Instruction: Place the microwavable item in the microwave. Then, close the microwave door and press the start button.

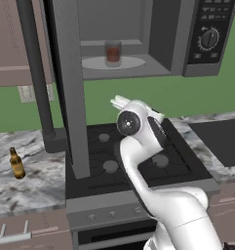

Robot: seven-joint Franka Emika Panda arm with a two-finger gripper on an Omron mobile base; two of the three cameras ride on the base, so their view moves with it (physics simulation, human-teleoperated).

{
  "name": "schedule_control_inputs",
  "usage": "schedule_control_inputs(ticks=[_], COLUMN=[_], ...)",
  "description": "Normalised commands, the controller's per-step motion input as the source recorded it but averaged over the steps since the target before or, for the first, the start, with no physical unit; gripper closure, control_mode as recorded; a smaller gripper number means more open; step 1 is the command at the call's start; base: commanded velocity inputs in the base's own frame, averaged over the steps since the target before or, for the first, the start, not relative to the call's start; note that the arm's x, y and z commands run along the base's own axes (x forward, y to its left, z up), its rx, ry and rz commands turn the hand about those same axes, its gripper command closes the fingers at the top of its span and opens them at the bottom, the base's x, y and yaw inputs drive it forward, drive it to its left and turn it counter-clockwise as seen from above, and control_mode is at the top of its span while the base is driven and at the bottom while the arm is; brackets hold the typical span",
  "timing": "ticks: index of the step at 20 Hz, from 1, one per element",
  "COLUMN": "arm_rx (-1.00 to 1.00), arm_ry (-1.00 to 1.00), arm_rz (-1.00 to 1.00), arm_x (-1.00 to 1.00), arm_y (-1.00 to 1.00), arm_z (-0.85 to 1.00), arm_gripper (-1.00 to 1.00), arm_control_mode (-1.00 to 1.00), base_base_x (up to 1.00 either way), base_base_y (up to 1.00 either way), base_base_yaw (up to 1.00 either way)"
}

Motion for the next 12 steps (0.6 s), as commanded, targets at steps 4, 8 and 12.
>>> schedule_control_inputs(ticks=[4, 8, 12], arm_rx=[-0.41, -0.33, -0.28], arm_ry=[0.00, -0.03, -0.07], arm_rz=[-0.18, -0.15, -0.12], arm_x=[-0.05, -0.17, -0.21], arm_y=[0.01, 0.21, 0.50], arm_z=[-0.40, -0.09, 0.00], arm_gripper=[-1.00, -1.00, -1.00], arm_control_mode=[-1.00, -1.00, -1.00], base_base_x=[0.00, 0.00, 0.00], base_base_y=[0.00, 0.00, 0.00], base_base_yaw=[0.00, 0.00, 0.00])
